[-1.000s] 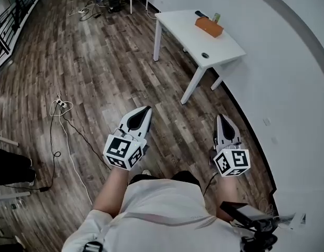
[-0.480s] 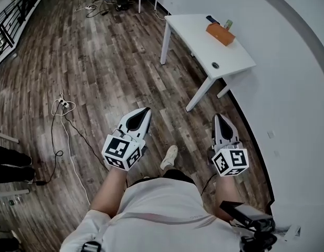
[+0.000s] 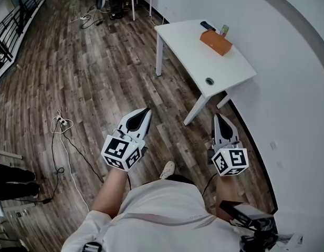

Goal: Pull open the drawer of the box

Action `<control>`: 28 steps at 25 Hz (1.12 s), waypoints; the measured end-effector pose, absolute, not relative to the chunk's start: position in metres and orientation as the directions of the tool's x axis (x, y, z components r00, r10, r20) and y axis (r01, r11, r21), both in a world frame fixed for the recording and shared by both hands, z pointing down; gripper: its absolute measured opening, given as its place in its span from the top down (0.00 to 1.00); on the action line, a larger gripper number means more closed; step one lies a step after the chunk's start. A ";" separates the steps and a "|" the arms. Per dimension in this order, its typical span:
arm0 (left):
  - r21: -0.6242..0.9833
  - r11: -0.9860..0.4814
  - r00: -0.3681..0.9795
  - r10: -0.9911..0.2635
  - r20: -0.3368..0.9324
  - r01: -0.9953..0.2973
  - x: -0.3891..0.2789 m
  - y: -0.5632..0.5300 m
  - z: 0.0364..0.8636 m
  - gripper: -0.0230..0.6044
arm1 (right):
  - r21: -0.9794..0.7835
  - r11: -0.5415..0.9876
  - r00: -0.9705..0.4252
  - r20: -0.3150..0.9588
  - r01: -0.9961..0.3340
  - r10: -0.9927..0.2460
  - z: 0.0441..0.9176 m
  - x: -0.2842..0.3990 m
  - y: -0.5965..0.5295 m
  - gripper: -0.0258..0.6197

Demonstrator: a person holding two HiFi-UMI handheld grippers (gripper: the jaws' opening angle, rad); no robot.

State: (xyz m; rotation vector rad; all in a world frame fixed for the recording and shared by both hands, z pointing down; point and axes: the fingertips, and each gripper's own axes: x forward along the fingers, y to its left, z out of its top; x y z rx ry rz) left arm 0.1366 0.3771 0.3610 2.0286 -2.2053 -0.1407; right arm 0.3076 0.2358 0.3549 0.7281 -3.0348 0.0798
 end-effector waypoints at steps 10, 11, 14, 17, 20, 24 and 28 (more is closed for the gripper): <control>0.133 0.111 -0.101 -0.991 0.084 -0.985 0.105 0.268 0.367 0.95 | -0.090 0.895 -0.900 0.045 -0.437 -0.434 0.377 0.271 0.126 0.96; 0.135 0.112 -0.101 -0.991 0.086 -0.985 0.101 0.262 0.368 0.95 | -0.091 0.894 -0.899 0.049 -0.438 -0.435 0.380 0.268 0.120 0.96; 0.137 0.100 -0.089 -0.992 0.088 -0.985 0.088 0.242 0.369 0.95 | -0.098 0.887 -0.893 0.059 -0.451 -0.447 0.384 0.257 0.101 0.96; 0.149 0.081 -0.069 -0.994 0.089 -0.985 0.068 0.223 0.379 0.95 | -0.093 0.878 -0.883 0.064 -0.470 -0.465 0.389 0.241 0.085 0.96; 0.163 0.059 -0.047 -0.996 0.080 -0.985 0.039 0.201 0.385 0.95 | -0.078 0.869 -0.872 0.072 -0.489 -0.484 0.393 0.216 0.067 0.96; 0.177 0.022 -0.011 -0.998 0.063 -0.984 -0.017 0.169 0.386 0.95 | -0.049 0.853 -0.853 0.077 -0.520 -0.515 0.388 0.166 0.041 0.96; 0.171 -0.003 0.012 -0.998 0.054 -0.985 -0.087 0.139 0.380 0.95 | -0.036 0.840 -0.840 0.076 -0.541 -0.538 0.382 0.099 0.013 0.96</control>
